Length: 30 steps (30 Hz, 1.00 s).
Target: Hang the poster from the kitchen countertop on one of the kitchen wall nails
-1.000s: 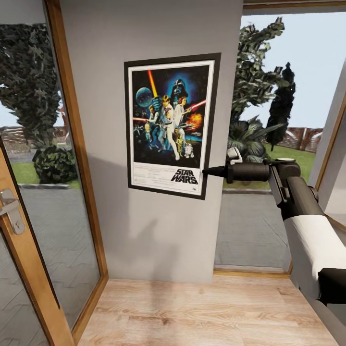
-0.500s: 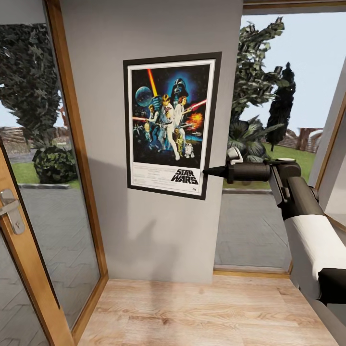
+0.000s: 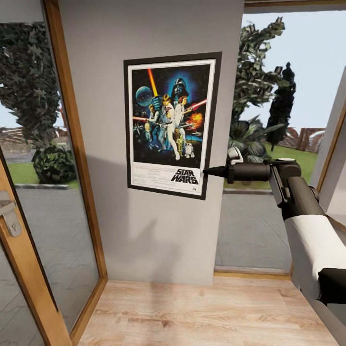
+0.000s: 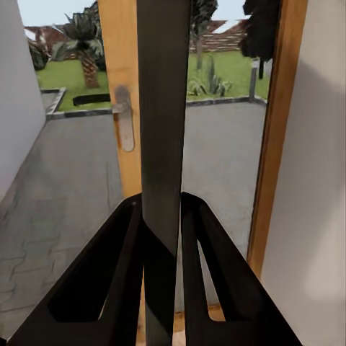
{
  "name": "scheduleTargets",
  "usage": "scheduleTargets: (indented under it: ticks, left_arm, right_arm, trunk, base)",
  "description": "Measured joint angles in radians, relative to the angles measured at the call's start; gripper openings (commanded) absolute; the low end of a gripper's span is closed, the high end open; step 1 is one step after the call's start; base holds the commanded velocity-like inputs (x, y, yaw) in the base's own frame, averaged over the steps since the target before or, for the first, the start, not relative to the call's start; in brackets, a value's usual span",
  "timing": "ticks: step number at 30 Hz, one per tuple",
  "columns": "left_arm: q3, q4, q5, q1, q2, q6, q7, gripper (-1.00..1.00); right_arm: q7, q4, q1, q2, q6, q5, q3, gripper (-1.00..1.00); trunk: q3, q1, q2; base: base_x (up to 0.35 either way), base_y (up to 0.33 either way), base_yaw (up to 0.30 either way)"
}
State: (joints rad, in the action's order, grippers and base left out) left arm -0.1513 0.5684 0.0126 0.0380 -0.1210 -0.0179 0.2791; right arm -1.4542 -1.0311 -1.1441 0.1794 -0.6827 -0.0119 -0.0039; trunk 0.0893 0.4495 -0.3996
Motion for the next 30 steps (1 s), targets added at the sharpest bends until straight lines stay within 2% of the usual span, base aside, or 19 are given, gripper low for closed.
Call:
scheduleTargets:
  ticks: [20, 30]
  left_arm:
    - [0.000, 0.000, 0.000, 0.000, -0.001, 0.000, 0.000, 1.00]
    - [0.000, 0.000, 0.000, 0.000, -0.001, 0.000, 0.000, 1.00]
  right_arm:
    - [0.002, 0.002, 0.000, -0.001, 0.000, 0.001, 0.000, -1.00]
    - [0.002, 0.002, 0.000, -0.002, 0.000, 0.001, 0.000, -1.00]
  trunk:
    - [0.000, 0.000, 0.000]
    - [0.000, 0.000, 0.000]
  base:
    - [0.024, 0.000, 0.000]
    - [0.213, 0.000, 0.000]
